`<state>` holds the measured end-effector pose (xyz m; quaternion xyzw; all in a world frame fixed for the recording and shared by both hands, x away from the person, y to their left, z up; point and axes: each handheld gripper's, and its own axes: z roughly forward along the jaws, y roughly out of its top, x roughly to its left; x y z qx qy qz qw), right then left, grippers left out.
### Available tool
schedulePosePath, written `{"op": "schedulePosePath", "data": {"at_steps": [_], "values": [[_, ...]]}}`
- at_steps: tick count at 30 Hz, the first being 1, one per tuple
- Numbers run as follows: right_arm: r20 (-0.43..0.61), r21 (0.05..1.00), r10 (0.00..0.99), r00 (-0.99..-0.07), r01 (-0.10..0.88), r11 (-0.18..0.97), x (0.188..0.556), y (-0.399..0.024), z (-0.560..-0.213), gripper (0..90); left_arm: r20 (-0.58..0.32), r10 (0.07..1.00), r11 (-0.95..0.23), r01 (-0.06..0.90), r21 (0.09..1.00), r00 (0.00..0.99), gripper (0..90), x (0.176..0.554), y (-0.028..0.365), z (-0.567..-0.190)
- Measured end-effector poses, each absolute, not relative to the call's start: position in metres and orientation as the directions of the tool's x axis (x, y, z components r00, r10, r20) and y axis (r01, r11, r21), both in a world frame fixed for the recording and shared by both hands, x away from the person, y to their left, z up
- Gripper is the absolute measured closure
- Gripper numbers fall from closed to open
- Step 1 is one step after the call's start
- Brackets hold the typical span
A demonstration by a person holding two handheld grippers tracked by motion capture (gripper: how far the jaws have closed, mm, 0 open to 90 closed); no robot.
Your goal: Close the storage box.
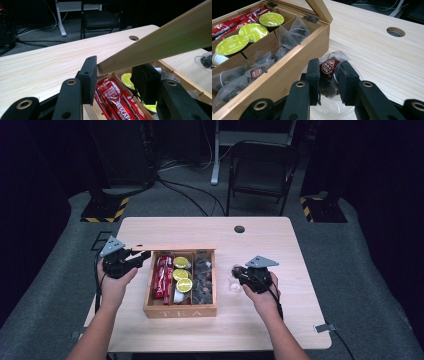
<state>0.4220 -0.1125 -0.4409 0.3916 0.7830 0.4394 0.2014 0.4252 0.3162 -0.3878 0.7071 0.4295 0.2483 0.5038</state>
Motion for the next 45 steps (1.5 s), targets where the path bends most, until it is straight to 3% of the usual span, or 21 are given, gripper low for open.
{"op": "schedulePosePath", "data": {"at_steps": [15, 34, 45], "values": [[0.017, 0.837, 0.797, -0.604, 0.445, 0.32, 0.424, -0.111, -0.446, 59.6, -0.082, 0.858, -0.123, 0.358, 0.926, 0.507, 55.8, 0.425, 0.316, -0.388], [0.023, 0.849, 0.799, -0.601, 0.434, 0.302, 0.421, -0.111, -0.443, 57.2, -0.083, 0.858, -0.122, 0.358, 0.926, 0.507, 55.8, 0.425, 0.316, -0.388], [0.016, 0.862, 0.781, -0.625, 0.405, 0.306, 0.419, -0.104, -0.436, 51.0, -0.075, 0.856, -0.129, 0.353, 0.927, 0.511, 55.8, 0.423, 0.316, -0.388]]}}
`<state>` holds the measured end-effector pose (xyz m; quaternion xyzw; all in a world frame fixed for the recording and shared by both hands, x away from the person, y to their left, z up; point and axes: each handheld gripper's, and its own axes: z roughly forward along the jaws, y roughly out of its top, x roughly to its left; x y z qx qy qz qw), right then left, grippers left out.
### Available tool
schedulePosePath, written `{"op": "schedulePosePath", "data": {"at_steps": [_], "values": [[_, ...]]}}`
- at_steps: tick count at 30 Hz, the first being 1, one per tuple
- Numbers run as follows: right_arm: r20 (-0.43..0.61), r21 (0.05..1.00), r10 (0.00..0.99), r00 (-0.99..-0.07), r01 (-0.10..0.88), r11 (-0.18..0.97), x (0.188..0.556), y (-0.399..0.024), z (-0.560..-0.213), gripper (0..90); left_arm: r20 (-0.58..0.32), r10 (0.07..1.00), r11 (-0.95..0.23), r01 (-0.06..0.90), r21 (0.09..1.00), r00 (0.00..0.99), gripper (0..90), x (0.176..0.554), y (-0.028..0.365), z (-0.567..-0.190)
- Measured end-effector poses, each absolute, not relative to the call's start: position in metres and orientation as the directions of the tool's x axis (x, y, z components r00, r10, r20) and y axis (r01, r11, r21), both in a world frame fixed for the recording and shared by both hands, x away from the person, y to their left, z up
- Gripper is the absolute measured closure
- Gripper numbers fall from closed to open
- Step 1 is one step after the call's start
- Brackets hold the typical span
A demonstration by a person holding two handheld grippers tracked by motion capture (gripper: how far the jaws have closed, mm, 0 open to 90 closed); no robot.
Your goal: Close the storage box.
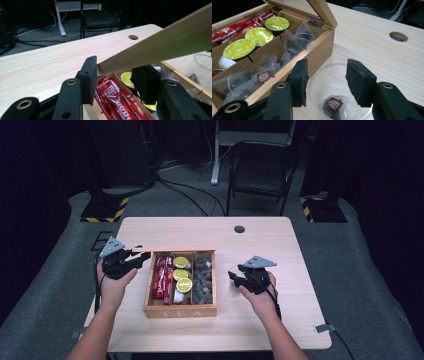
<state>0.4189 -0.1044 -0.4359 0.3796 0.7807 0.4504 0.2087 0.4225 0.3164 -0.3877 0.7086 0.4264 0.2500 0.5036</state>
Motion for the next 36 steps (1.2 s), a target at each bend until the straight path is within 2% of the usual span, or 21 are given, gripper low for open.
{"op": "schedulePosePath", "data": {"at_steps": [8, 22, 36], "values": [[0.015, 0.87, 0.768, -0.64, 0.387, 0.305, 0.418, -0.097, -0.429, 48.6, -0.089, 0.851, -0.107, 0.336, 0.936, 0.518, 56.0, 0.416, 0.318, -0.383], [0.022, 0.891, 0.717, -0.697, 0.34, 0.303, 0.419, -0.073, -0.414, 46.9, -0.055, 0.849, -0.131, 0.31, 0.942, 0.526, 56.8, 0.402, 0.317, -0.377], [0.002, 0.913, 0.704, -0.71, 0.289, 0.288, 0.423, -0.051, -0.393, 43.1, -0.043, 0.848, -0.144, 0.307, 0.941, 0.529, 57.2, 0.391, 0.317, -0.376]]}}
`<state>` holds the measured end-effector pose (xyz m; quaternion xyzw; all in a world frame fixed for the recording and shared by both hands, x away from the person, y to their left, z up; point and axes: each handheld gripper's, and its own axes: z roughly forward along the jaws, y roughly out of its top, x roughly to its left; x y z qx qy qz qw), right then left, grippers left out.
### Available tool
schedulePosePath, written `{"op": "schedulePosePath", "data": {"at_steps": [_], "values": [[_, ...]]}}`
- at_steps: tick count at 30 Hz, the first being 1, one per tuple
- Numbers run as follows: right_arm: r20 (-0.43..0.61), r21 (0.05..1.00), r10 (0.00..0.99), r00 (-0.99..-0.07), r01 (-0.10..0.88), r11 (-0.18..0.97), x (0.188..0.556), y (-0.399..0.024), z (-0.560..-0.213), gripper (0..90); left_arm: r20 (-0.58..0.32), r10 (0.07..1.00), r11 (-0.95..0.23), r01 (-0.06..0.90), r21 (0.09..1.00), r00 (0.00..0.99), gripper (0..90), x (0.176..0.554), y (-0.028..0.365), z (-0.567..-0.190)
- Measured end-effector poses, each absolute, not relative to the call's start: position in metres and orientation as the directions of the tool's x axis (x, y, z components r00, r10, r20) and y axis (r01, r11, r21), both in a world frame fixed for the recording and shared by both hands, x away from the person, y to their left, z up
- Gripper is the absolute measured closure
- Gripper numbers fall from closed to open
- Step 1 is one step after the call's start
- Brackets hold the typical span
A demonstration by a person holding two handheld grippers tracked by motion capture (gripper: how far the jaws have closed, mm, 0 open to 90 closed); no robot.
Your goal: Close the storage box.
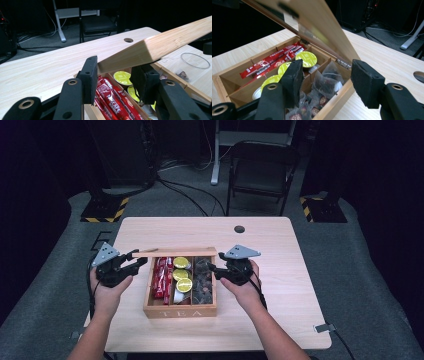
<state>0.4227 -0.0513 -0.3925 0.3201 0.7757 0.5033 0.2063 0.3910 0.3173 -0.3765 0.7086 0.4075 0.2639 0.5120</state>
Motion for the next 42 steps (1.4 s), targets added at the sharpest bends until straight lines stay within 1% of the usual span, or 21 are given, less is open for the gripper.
{"op": "schedulePosePath", "data": {"at_steps": [9, 10, 16, 19, 24, 31, 38, 42], "values": [[-0.019, 0.921, 0.696, -0.718, 0.259, 0.292, 0.422, -0.047, -0.385, 43.6, -0.042, 0.848, -0.146, 0.309, 0.94, 0.528, 57.2, 0.385, 0.317, -0.377], [-0.031, 0.924, 0.69, -0.723, 0.243, 0.297, 0.423, -0.047, -0.383, 44.0, -0.042, 0.848, -0.146, 0.309, 0.94, 0.528, 57.0, 0.385, 0.317, -0.377], [-0.041, 0.93, 0.688, -0.724, 0.224, 0.291, 0.419, -0.046, -0.376, 45.8, -0.042, 0.848, -0.141, 0.301, 0.943, 0.528, 56.3, 0.381, 0.316, -0.375], [-0.041, 0.936, 0.685, -0.727, 0.211, 0.281, 0.418, -0.047, -0.371, 47.4, -0.028, 0.851, -0.153, 0.299, 0.942, 0.524, 56.3, 0.379, 0.315, -0.373], [-0.062, 0.928, 0.679, -0.731, 0.207, 0.308, 0.418, -0.045, -0.365, 47.8, -0.039, 0.851, -0.143, 0.302, 0.942, 0.523, 56.5, 0.379, 0.316, -0.371], [-0.059, 0.925, 0.683, -0.728, 0.218, 0.313, 0.421, -0.045, -0.36, 49.6, -0.035, 0.855, -0.148, 0.307, 0.94, 0.518, 56.4, 0.381, 0.315, -0.366], [-0.051, 0.918, 0.684, -0.728, 0.235, 0.319, 0.424, -0.044, -0.355, 50.2, -0.05, 0.856, -0.135, 0.316, 0.939, 0.515, 56.3, 0.384, 0.315, -0.364], [-0.056, 0.915, 0.678, -0.733, 0.234, 0.329, 0.425, -0.045, -0.355, 50.3, -0.057, 0.846, -0.142, 0.327, 0.934, 0.53, 56.4, 0.383, 0.317, -0.362]]}}
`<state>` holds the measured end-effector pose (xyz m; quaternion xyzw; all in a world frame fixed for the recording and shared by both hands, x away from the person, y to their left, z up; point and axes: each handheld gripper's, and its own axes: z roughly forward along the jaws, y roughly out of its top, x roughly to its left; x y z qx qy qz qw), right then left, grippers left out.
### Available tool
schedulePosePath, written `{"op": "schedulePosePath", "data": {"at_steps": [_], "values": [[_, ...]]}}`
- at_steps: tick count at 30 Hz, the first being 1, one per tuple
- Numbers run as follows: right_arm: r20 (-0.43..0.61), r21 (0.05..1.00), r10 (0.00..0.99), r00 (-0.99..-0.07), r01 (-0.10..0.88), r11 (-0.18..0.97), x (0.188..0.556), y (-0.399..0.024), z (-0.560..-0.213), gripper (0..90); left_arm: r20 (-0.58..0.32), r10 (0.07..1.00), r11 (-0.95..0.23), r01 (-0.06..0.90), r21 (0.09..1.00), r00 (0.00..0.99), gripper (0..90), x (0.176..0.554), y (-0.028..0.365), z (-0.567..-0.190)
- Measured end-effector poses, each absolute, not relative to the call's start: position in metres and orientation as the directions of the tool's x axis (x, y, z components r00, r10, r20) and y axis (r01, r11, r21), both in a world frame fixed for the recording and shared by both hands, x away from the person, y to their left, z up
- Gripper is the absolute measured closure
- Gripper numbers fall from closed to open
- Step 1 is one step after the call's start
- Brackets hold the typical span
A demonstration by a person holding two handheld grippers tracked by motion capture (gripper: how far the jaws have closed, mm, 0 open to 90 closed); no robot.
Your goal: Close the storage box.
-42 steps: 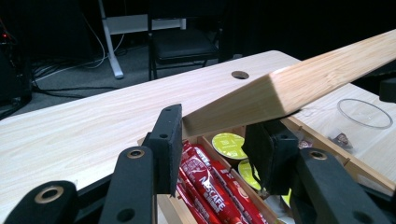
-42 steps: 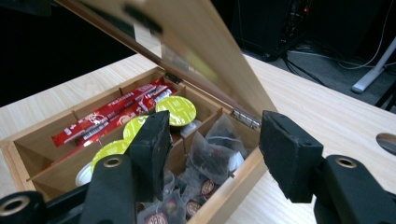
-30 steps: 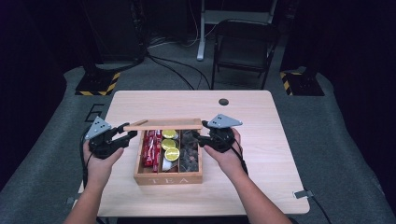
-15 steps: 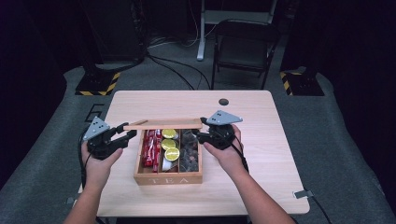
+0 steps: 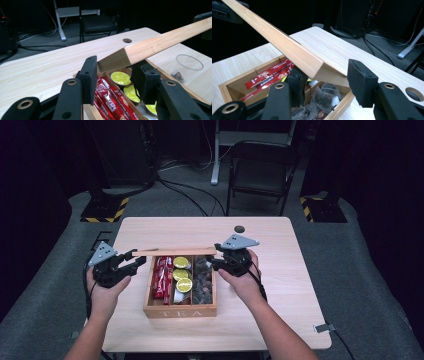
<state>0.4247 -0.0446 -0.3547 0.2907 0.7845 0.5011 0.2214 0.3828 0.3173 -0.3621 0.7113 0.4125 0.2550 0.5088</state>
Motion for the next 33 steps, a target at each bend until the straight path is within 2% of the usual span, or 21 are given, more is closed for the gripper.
{"op": "schedulePosePath", "data": {"at_steps": [33], "values": [[-0.058, 0.907, 0.671, -0.739, 0.242, 0.345, 0.415, -0.046, -0.364, 49.4, -0.023, 0.815, -0.201, 0.32, 0.926, 0.579, 53.5, 0.362, 0.321, -0.359]]}}
